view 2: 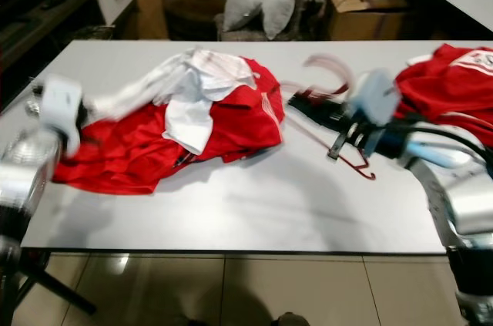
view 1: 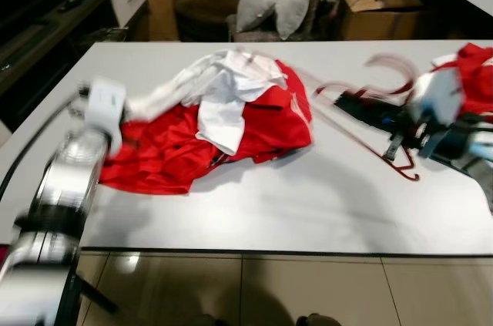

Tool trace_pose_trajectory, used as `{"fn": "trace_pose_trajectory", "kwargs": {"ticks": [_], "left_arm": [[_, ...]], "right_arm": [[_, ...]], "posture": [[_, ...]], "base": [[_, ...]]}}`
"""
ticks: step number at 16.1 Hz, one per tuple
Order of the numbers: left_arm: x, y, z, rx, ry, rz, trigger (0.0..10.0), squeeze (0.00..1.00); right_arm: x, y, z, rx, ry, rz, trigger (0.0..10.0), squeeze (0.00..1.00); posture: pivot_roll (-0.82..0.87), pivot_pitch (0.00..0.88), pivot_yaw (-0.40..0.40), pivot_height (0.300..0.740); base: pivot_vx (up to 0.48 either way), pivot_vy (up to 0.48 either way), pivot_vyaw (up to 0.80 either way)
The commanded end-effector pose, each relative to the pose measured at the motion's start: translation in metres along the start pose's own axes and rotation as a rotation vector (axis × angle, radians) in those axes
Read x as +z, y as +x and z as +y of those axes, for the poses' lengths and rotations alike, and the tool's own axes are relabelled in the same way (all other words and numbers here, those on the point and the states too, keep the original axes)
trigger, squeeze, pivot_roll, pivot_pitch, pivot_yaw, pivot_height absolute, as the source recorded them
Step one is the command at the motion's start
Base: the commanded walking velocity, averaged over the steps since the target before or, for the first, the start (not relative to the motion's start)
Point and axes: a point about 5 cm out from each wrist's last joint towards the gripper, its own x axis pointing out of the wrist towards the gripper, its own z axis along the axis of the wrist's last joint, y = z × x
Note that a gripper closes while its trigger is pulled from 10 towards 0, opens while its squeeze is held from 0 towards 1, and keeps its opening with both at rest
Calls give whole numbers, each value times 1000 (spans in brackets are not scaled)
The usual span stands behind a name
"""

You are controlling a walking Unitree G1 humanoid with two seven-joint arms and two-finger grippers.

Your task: Hang hanger

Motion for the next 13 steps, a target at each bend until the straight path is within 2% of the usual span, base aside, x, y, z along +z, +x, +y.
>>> {"fn": "trace_pose_trajectory", "kwargs": {"ticks": [1, 3, 5, 6, 8, 9, 10, 11, 12, 13], "left_arm": [[9, -15, -4, -120, -46, -70, 10000, 1000], [20, -37, -9, -209, -103, -216, 10000, 1000], [29, -54, -7, -181, -138, -305, 10000, 1000], [39, -68, -10, -162, -205, -375, 10000, 1000], [52, -82, -23, -158, -251, -462, 10000, 1000], [59, -86, -28, -88, -286, -519, 10000, 1000], [61, -87, -40, -56, -336, -534, 10000, 988], [57, -86, -56, -71, -316, -511, 10000, 839], [55, -86, -62, -77, -294, -498, 10000, 839], [47, -85, -84, -123, -275, -447, 10000, 769]], "right_arm": [[0, -1, 8, -91, 91, -3, 10000, 0], [-3, -4, 14, -233, 197, -16, 10000, 0], [-5, -5, 21, -317, 293, -50, 10000, 0], [-8, -4, 29, -398, 352, -45, 10000, 0], [-9, -1, 37, -466, 351, 16, 10000, 0], [-7, 0, 40, -504, 342, 36, 10000, 0], [-6, 0, 44, -544, 357, 31, 10000, 0], [-11, -1, 48, -595, 341, 59, 10000, 0], [-14, -2, 50, -609, 327, 74, 10000, 0], [-27, -6, 59, -646, 274, 167, 10000, 0]], "posture": [[-191, 0, 96, 740], [-184, 0, 81, 740], [-166, 0, 56, 740], [-160, 0, 46, 740], [-150, 0, 33, 740], [-149, 0, 29, 740], [-150, 0, 23, 740], [-155, 0, 25, 740], [-159, 0, 28, 740], [-176, 0, 39, 740]], "base": [[0, 0, 0], [0, 0, 0], [0, 0, 0], [0, 0, 0], [0, 0, 0], [0, 0, 0], [0, 0, 0], [0, 0, 0], [0, 0, 0], [0, -300, 0]]}}
